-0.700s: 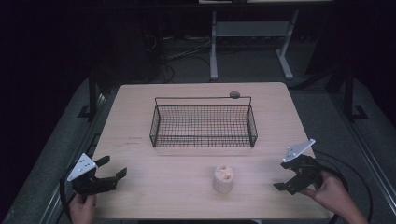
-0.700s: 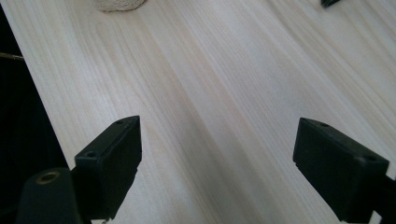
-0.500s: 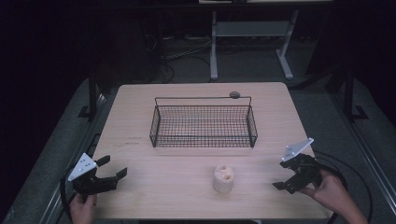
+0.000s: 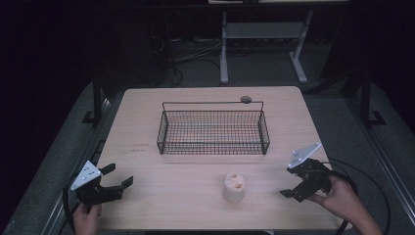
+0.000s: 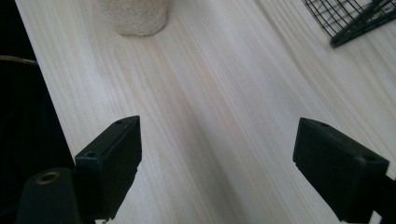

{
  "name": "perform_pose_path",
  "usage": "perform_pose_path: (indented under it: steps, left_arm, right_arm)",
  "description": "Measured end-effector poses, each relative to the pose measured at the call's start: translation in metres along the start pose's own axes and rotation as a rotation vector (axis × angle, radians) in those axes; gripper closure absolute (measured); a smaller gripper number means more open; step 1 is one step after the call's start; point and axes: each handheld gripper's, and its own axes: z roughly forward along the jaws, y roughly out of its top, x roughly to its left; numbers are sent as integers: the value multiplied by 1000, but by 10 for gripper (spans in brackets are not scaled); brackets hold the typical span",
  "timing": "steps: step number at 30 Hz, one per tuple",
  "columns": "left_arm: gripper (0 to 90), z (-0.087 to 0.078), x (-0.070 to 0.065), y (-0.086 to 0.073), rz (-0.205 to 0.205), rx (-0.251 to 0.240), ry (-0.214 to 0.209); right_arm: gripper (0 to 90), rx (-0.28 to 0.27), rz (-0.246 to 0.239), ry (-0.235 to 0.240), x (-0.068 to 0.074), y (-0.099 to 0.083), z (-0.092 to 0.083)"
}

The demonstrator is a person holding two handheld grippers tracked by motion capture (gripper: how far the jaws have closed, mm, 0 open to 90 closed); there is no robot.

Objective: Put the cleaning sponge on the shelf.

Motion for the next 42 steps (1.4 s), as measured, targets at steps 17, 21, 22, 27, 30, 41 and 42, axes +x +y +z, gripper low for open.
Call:
perform_pose_path:
  steps: [17,21,22,27,30,41,42]
  left_arm:
    - [139,-1,1,0,-5,-5,1]
    - [140,-1,1,0,-6,-5,1]
    - [139,-1,1,0,-5,-5,1]
    - [140,-1,1,0,-4,-5,0]
    - [140,-1,1,0,-6,-8,2]
    - [139,-1,1,0,-8,-9,1]
    - [140,-1,1,0,-8,-9,2]
  right_arm:
    - [149,22,-48,26,8,22,5]
    - [149,26,-58,32,11,28,6]
    - [149,26,-67,31,11,29,6]
    - [149,33,-77,39,14,36,8]
    - [149,36,-91,46,15,40,10]
    - [149,44,-121,62,21,54,14]
    - [149,45,-122,63,21,55,14]
